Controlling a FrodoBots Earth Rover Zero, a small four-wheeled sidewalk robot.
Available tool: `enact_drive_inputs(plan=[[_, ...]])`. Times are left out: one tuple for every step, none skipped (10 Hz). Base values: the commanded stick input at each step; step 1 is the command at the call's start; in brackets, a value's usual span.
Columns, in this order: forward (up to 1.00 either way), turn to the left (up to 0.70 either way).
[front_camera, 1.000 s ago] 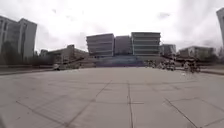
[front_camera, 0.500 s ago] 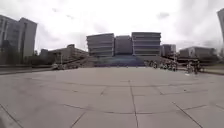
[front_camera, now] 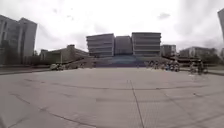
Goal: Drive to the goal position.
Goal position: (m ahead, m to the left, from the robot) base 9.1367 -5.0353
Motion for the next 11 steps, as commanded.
enact_drive_inputs(plan=[[0.70,0.02],[0.70,0.02],[0.70,0.02],[0.70,0.02],[0.70,0.02],[0.70,0.02],[0.70,0.02],[0.70,0.02],[0.70,0.02],[0.70,0.02],[0.70,0.02]])
